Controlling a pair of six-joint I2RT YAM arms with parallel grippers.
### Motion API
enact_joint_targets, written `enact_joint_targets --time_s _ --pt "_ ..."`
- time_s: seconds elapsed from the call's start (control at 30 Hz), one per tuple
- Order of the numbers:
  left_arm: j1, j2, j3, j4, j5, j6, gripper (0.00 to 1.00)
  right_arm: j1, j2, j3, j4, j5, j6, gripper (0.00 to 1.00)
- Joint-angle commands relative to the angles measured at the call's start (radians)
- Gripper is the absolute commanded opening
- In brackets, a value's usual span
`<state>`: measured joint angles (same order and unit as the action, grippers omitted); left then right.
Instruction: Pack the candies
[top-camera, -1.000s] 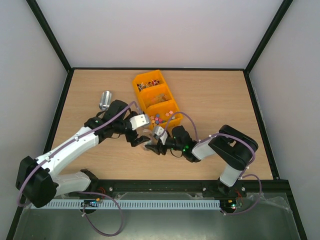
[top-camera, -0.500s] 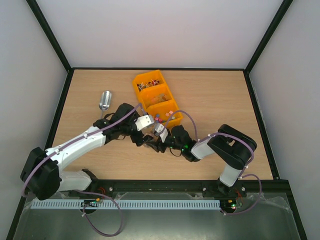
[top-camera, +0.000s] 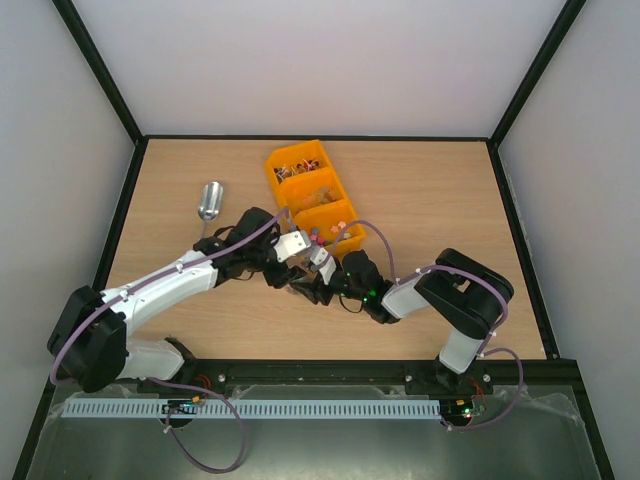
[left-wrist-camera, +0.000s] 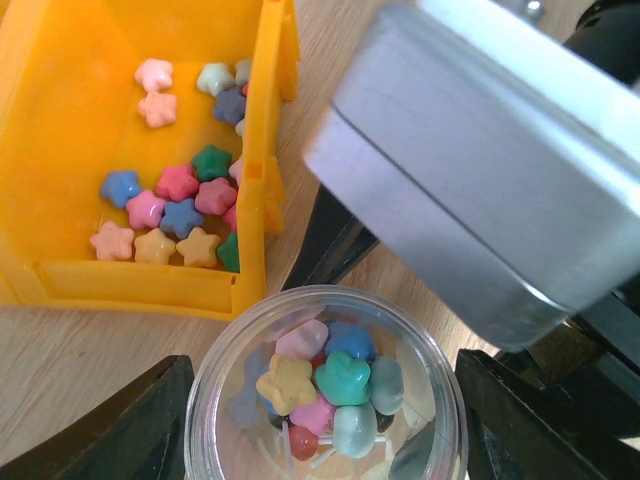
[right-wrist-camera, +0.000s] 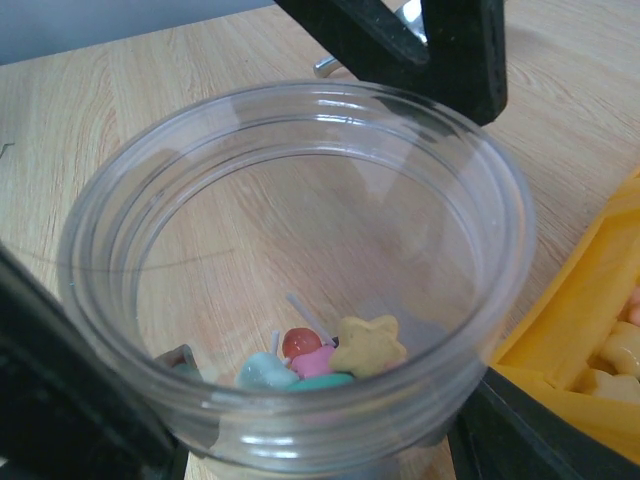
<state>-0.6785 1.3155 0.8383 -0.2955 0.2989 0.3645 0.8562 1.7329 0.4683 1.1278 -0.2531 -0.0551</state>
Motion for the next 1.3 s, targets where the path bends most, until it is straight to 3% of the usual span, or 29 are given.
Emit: enact_joint_targets --time_s 0.0,0.23,0.47,0.6,0.73,0.87,0.9,1.27 --pt "-0.006 -0.011 -0.016 -0.01 0.027 0.03 0.61 0.002 0.01 0.002 -0.02 0.008 0.006 0.21" --pt "0.007 -0.02 0.006 -0.114 0.105 0.181 0.55 0.003 -0.021 -0.03 -0.023 -0.13 -0.058 0.21" --pt "0.015 0.015 0.038 -0.361 0.278 0.569 0.58 0.003 -0.056 -0.038 -0.063 -0.325 -0.12 0.21" --pt "0.014 0.062 0.088 -0.422 0.298 0.638 0.57 0.003 -0.062 -0.038 -0.093 -0.367 -0.136 0.21" --pt "0.018 0.051 0.109 -0.381 0.299 0.584 0.63 0.003 -0.065 -0.039 -0.089 -0.336 -0.131 0.21" --pt "0.022 -0.025 0.087 -0.328 0.292 0.513 0.94 0.003 -0.065 -0.048 -0.055 -0.279 -0.112 0.21" --pt "0.023 -0.046 0.081 -0.314 0.285 0.485 0.97 0.003 -0.064 -0.049 -0.042 -0.263 -0.106 0.21" --pt "0.039 -0.13 -0.027 -0.096 0.106 0.091 0.99 0.003 -0.002 -0.008 0.03 0.028 -0.004 0.2"
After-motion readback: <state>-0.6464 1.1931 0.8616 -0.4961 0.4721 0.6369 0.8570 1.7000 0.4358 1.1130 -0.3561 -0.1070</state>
